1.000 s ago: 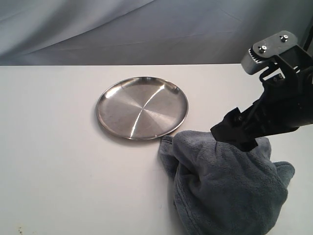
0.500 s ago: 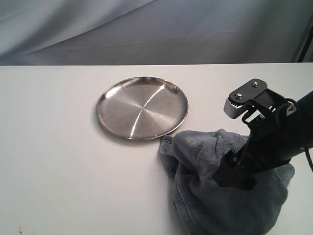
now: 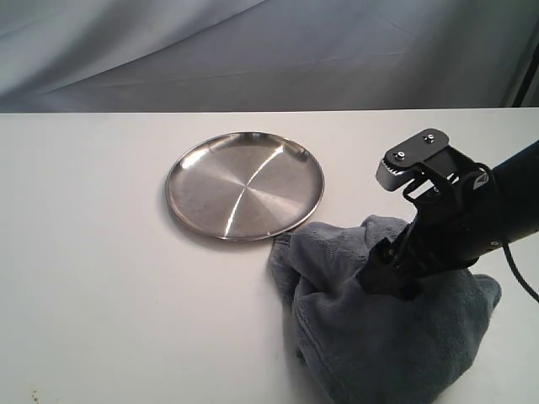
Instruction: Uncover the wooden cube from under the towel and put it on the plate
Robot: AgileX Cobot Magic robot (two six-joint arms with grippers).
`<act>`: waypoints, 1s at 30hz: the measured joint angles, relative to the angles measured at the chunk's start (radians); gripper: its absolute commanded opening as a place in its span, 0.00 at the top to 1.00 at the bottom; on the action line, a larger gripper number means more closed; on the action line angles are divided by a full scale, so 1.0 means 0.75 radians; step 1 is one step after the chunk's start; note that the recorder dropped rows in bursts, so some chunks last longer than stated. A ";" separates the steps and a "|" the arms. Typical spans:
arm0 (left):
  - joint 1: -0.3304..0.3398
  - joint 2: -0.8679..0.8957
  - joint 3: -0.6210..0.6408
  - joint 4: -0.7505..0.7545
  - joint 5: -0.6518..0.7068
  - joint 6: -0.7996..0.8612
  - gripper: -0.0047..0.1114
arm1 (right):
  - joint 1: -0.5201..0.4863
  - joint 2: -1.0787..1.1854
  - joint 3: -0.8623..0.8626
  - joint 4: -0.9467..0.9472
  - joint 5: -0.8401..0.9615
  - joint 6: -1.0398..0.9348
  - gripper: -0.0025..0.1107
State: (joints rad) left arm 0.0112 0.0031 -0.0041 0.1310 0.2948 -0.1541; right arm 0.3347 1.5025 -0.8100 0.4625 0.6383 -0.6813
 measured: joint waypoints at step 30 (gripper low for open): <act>0.000 0.000 0.000 0.000 0.000 0.000 0.96 | 0.002 -0.258 -0.185 0.102 0.180 0.005 0.98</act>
State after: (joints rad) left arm 0.0112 0.0031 -0.0041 0.1310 0.2948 -0.1541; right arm 0.3365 1.3091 -0.9491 0.5393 0.7730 -0.6777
